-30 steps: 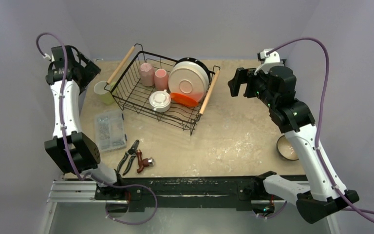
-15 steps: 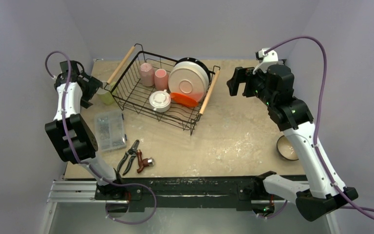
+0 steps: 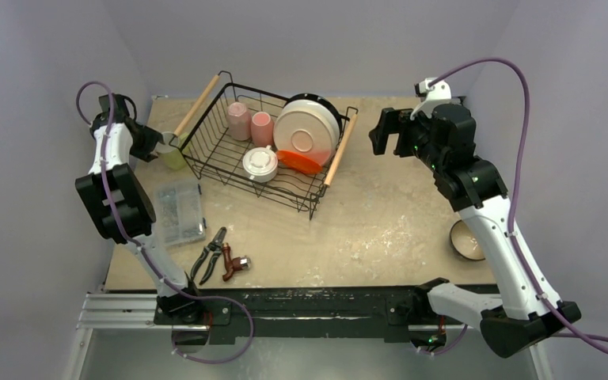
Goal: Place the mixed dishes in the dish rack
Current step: Pick up the cup at the center of the board.
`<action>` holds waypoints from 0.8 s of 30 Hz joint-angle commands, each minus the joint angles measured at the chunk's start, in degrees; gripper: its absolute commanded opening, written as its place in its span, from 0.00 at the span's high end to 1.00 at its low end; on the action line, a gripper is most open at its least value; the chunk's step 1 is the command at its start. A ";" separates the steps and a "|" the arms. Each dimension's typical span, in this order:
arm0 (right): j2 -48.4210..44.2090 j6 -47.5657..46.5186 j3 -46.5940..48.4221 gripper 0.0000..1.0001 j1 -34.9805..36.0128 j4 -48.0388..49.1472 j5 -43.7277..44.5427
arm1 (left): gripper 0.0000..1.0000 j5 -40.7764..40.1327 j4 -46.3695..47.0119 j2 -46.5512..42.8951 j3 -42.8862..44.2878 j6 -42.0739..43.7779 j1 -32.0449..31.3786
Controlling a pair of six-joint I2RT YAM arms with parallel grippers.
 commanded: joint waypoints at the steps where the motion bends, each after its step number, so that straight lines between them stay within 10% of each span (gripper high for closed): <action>1: -0.31 0.74 1.22 0.01 -0.30 1.79 1.88 | 0.57 -1.28 -0.93 1.98 4.38 -0.89 0.33; 17: 1.04 1.00 1.48 0.01 -0.19 3.05 2.16 | 0.87 -4.38 -4.91 3.35 4.34 3.95 -1.48; 24: 0.78 0.76 1.32 0.01 -0.24 4.02 1.45 | 1.00 -14.45 -13.89 2.95 18.58 9.38 -1.47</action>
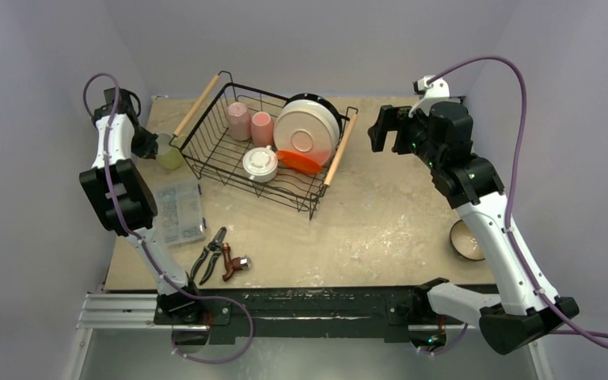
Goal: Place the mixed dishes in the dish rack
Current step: Pick up the cup at the center of the board, then turn the cup upside down in the dish rack.
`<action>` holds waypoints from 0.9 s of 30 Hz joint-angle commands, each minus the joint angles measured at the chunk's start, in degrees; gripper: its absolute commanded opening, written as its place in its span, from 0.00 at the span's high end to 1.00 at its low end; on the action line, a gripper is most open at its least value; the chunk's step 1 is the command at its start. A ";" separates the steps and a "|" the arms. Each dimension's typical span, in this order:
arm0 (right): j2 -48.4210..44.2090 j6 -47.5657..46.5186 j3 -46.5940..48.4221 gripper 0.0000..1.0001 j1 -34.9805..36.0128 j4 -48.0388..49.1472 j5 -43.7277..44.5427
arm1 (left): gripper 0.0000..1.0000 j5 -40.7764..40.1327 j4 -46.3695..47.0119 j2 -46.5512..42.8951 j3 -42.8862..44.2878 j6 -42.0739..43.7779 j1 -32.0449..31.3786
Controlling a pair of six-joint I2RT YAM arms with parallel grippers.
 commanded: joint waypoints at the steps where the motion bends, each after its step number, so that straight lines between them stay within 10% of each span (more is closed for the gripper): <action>1: -0.44 0.32 1.17 0.01 -0.19 2.82 0.44 | 1.00 -9.02 -6.10 -1.95 15.22 4.01 0.04; 11: 0.90 1.89 1.29 0.01 -0.22 4.93 -2.13 | 1.00 -16.77 -9.47 -11.21 27.87 3.86 -4.41; 27: 2.31 6.89 3.87 0.01 -0.19 7.39 -8.67 | 1.00 35.52 37.56 -31.49 7.58 -4.06 -18.40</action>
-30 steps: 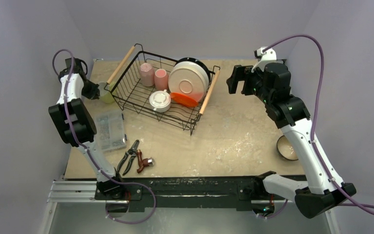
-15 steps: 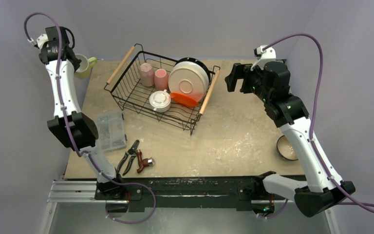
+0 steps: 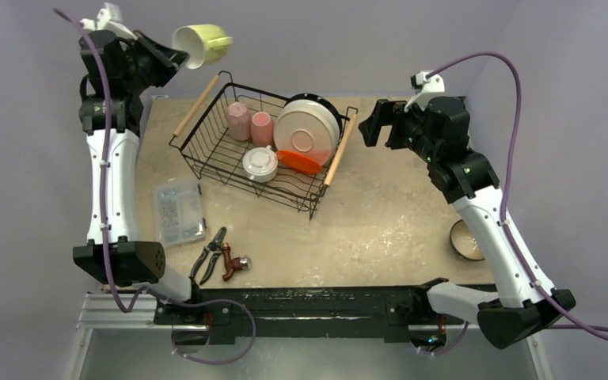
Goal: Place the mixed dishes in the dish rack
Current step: Turn the cup upside down in the dish rack.
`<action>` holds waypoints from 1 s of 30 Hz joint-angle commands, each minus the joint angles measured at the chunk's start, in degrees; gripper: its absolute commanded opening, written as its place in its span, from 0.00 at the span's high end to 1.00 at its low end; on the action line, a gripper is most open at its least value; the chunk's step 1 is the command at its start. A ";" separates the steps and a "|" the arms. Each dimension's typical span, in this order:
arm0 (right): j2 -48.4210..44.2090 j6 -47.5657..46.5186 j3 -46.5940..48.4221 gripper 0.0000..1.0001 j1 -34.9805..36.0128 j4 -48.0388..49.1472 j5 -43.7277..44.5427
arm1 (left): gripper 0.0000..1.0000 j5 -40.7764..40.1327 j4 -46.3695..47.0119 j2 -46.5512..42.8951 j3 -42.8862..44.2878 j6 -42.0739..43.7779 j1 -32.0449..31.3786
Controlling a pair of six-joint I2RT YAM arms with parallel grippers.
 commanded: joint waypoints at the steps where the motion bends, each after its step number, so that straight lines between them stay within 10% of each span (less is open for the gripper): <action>1: 0.71 4.95 4.22 0.01 -0.19 4.34 -4.92 | 1.00 16.79 21.83 -4.93 -2.52 -0.38 -8.90; 14: 0.31 27.35 -1.89 0.01 0.03 29.81 -29.44 | 1.00 18.83 32.07 -17.87 -20.34 7.75 -22.86; 30: 4.28 60.71 -5.21 0.07 5.77 40.13 -28.34 | 1.00 3.14 37.72 -22.76 -29.84 9.72 -27.73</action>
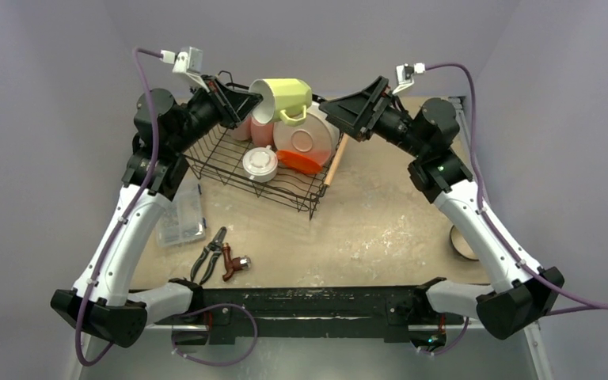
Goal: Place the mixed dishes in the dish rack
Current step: Turn the cup upside down in the dish rack.
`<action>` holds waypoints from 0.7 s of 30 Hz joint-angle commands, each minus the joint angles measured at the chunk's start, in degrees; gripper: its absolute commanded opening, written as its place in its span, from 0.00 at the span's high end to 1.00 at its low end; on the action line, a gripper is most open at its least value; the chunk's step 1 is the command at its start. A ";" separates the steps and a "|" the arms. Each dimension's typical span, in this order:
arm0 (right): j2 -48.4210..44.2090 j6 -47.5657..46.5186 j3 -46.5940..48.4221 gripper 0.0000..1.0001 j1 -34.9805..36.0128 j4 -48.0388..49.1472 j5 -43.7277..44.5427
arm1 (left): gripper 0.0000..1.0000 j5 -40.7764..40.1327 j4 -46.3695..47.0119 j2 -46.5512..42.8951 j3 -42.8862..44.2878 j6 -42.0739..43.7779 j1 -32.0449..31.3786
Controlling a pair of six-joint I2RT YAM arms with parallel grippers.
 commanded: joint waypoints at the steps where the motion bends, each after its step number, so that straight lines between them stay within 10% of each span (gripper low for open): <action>1: 2.09 14.62 1.68 0.10 3.05 4.86 0.71 | 1.00 -5.27 11.77 -1.65 -0.63 -1.02 -0.37; 21: 6.14 35.70 -3.09 0.40 10.18 8.60 4.78 | 1.00 -3.42 14.68 -3.16 -7.06 -1.50 -2.81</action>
